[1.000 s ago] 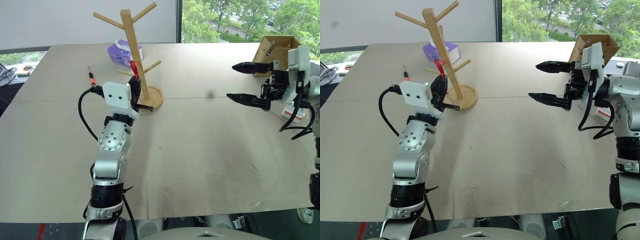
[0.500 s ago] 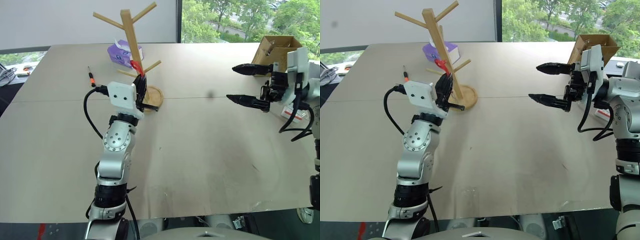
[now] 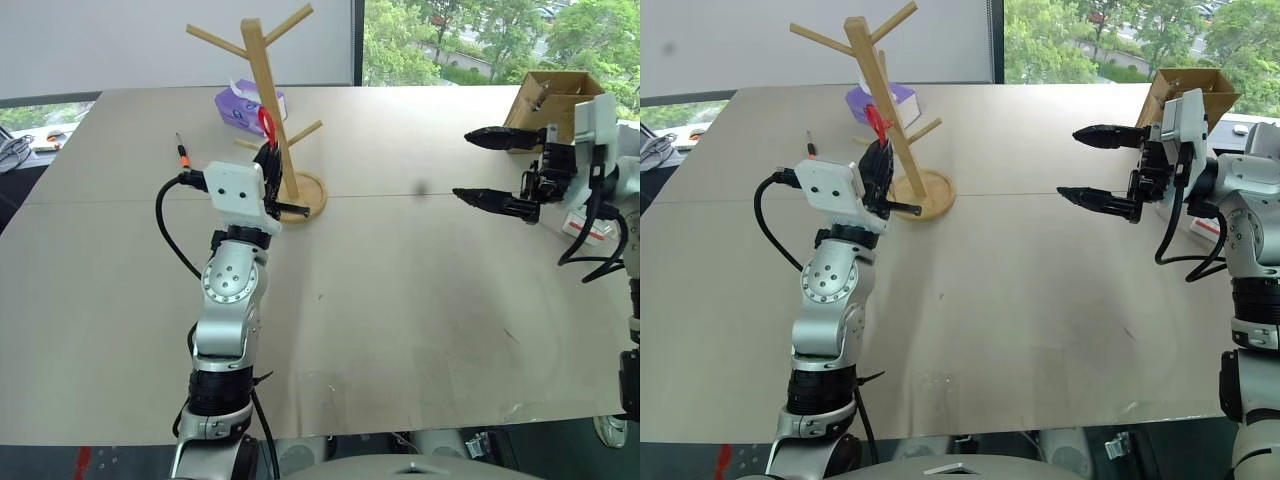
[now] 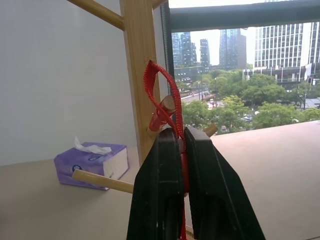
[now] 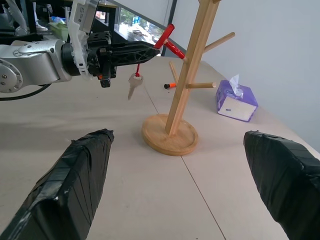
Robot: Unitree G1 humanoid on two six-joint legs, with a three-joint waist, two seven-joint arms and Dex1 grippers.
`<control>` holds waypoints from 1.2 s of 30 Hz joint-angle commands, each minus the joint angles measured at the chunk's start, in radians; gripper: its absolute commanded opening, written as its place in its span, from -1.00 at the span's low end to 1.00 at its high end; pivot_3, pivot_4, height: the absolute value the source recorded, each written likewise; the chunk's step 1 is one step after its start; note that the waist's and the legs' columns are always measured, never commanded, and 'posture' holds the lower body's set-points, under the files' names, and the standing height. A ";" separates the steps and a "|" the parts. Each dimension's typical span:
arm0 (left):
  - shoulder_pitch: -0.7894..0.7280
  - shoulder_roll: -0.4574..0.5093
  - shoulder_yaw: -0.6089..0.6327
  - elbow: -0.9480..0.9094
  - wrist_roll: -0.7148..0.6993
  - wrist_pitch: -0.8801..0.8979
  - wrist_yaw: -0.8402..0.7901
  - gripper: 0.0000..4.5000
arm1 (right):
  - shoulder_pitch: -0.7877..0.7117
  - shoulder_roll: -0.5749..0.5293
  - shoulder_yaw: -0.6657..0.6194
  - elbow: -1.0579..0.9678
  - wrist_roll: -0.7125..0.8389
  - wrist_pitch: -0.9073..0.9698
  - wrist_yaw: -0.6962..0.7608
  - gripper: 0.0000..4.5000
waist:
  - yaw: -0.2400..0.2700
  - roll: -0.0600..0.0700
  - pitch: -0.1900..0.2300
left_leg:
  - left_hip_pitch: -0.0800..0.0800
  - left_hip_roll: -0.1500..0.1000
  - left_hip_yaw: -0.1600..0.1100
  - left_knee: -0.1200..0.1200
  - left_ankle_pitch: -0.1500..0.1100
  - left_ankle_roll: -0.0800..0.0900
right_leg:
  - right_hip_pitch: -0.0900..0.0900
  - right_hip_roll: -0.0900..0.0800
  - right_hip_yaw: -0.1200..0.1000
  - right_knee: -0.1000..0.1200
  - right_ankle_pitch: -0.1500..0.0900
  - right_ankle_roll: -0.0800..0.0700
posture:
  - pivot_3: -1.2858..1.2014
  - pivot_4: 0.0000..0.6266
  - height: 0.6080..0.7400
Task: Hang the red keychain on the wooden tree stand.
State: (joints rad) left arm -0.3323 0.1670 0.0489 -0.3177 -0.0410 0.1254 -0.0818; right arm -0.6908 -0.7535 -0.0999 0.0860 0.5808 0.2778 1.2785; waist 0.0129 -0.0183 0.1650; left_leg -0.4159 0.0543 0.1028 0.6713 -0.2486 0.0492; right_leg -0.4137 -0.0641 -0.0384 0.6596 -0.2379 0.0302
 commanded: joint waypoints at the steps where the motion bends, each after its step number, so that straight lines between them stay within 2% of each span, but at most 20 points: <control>1: -0.028 0.015 0.001 -0.027 0.039 0.001 0.016 -0.99 | -0.002 -0.005 -0.048 -0.038 0.022 -0.007 -0.005 1.00 | 0.000 0.000 0.000 | 0.000 0.000 0.000 0.000 0.000 0.000 | 0.000 0.000 0.000 0.000 0.000 0.000 | 0.03 -0.52 1.00; 9: -0.043 0.036 -0.017 0.011 0.133 0.026 0.038 -0.99 | 0.000 -0.003 -0.047 -0.045 0.022 -0.009 -0.013 1.00 | 0.000 0.000 0.000 | 0.000 0.000 0.000 0.000 0.000 0.000 | 0.000 0.000 0.000 0.000 0.000 0.000 | 0.03 -0.52 1.00; 18: -0.014 0.012 -0.014 0.001 0.130 0.036 0.042 -0.99 | 0.007 -0.002 -0.048 -0.044 0.021 -0.014 -0.015 1.00 | 0.000 0.000 0.000 | 0.000 0.000 0.000 0.000 0.000 0.000 | 0.000 0.000 0.000 0.000 0.000 0.000 | 0.03 -0.52 1.00; 25: -0.051 0.003 -0.006 -0.006 0.148 0.076 0.067 -0.99 | 0.008 -0.002 -0.045 -0.043 0.020 -0.016 -0.015 1.00 | 0.000 0.000 0.000 | 0.000 0.000 0.000 0.000 0.000 0.000 | 0.000 0.000 0.000 0.000 0.000 0.000 | 0.03 -0.52 1.00; 32: -0.005 -0.040 -0.058 -0.057 0.165 0.090 0.079 -0.99 | 0.012 -0.002 -0.045 -0.046 0.019 -0.018 -0.014 1.00 | 0.000 0.000 0.000 | 0.000 0.000 0.000 0.000 0.000 0.000 | 0.000 0.000 0.000 0.000 0.000 0.000 | 0.03 -0.52 1.00; 36: -0.009 -0.045 -0.045 -0.053 0.169 0.107 0.083 -0.99 | 0.014 -0.003 -0.045 -0.050 0.021 -0.014 -0.016 1.00 | 0.000 0.000 0.000 | 0.000 0.000 0.000 0.000 0.000 0.000 | 0.000 0.000 0.000 0.000 0.000 0.000 | 0.03 -0.52 1.00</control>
State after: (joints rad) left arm -0.3270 0.1146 -0.0048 -0.3251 0.1156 0.2347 -0.0063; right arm -0.6736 -0.7508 -0.1003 0.0705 0.5852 0.2754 1.2666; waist 0.0130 -0.0184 0.1650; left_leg -0.4159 0.0544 0.1026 0.6713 -0.2486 0.0493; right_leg -0.4137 -0.0641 -0.0384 0.6597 -0.2379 0.0303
